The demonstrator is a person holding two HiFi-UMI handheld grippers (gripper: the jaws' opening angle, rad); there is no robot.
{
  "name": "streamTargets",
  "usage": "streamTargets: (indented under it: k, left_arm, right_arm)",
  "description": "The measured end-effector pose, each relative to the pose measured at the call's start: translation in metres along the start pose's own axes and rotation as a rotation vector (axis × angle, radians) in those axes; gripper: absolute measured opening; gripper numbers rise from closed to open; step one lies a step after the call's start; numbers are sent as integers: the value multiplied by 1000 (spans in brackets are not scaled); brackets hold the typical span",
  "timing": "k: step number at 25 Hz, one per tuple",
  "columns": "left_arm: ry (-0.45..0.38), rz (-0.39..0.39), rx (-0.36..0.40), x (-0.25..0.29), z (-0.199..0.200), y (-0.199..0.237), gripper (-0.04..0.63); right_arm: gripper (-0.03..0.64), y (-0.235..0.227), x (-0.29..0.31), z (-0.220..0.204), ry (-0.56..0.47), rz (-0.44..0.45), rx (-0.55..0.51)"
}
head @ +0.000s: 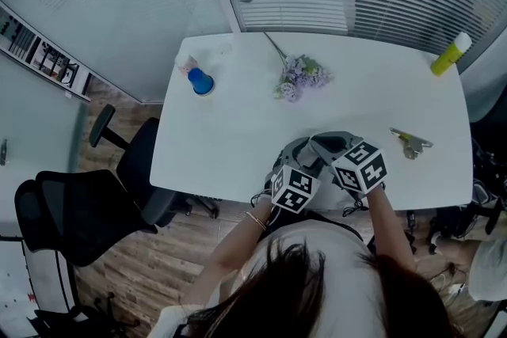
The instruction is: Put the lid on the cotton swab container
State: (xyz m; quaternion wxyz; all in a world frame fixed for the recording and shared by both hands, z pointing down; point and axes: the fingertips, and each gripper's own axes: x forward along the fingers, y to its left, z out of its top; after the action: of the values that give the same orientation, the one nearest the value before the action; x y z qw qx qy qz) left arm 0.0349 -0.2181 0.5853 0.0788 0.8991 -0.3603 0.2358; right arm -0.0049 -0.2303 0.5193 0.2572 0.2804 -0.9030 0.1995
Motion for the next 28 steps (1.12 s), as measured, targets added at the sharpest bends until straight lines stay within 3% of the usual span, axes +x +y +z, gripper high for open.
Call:
streamTargets:
  k: [9,28]
  left_arm:
    - [19,-10,22,11,-10,-5,244]
    - [-18,3,-33,19,-10,-4,252]
  right_arm:
    - [32,-6,3,-12,29,-3,26]
    - [32,-12,5,-19,60,18,62]
